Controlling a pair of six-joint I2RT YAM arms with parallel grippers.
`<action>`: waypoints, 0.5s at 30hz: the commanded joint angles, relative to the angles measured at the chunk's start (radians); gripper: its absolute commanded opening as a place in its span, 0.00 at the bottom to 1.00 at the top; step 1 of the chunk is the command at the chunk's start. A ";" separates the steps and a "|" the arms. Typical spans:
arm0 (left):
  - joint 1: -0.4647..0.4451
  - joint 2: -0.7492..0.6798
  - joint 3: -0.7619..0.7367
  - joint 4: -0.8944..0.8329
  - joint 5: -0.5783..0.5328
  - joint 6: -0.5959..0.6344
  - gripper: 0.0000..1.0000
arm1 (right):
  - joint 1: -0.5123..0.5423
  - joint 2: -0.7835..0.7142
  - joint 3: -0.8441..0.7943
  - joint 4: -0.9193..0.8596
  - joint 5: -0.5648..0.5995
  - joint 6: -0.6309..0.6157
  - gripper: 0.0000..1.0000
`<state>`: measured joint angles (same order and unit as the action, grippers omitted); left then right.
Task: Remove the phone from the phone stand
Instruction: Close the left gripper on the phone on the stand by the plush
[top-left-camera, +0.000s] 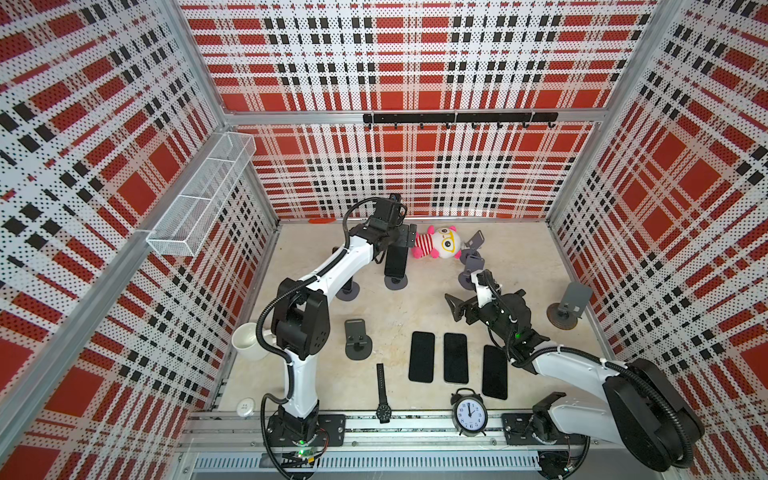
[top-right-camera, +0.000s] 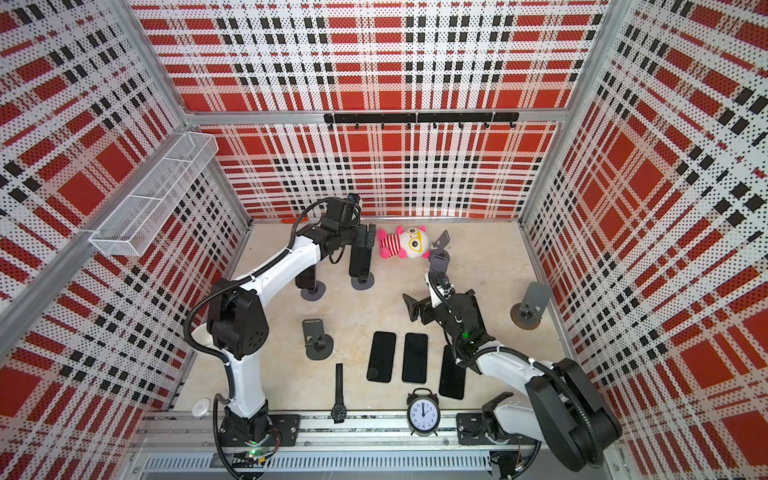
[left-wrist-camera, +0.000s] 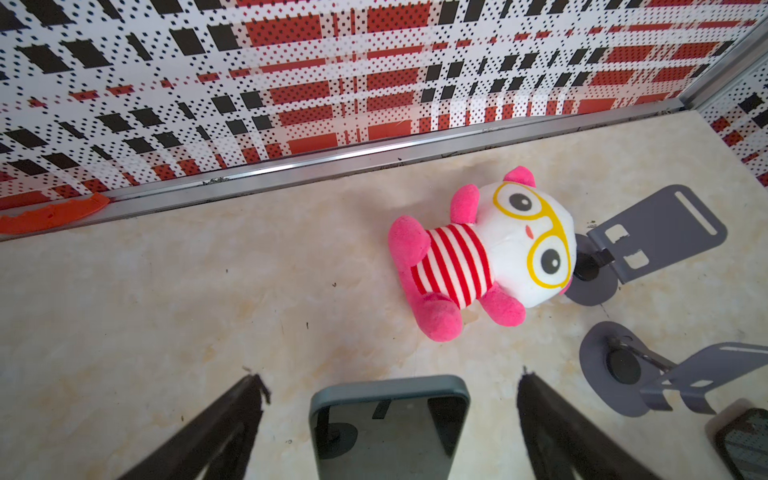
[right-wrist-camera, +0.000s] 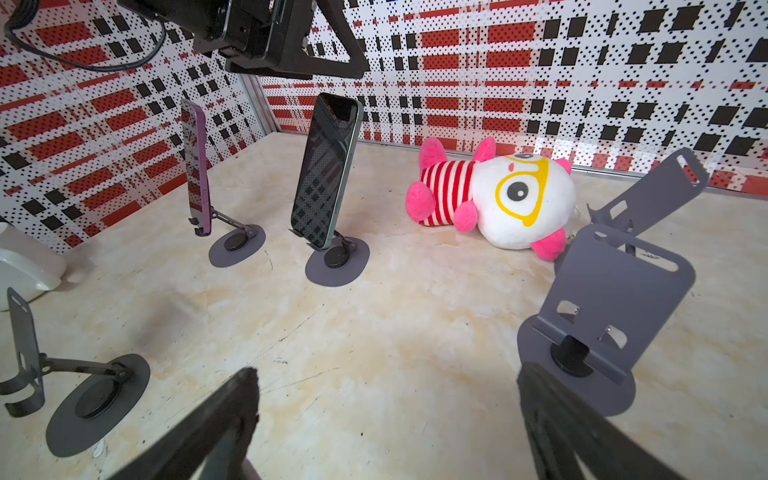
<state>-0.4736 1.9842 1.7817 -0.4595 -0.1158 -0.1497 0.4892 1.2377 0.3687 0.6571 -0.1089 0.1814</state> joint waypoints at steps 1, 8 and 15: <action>-0.009 0.017 -0.019 0.019 -0.020 -0.004 0.98 | 0.008 0.017 0.010 0.009 0.015 0.005 1.00; -0.011 0.034 -0.025 0.019 -0.006 -0.005 0.98 | 0.008 0.013 0.006 0.015 0.026 0.007 1.00; -0.016 0.046 -0.033 0.020 0.000 0.000 0.98 | 0.008 0.018 0.011 0.008 0.028 0.008 1.00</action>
<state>-0.4808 2.0159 1.7660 -0.4557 -0.1215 -0.1524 0.4892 1.2510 0.3687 0.6540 -0.0887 0.1860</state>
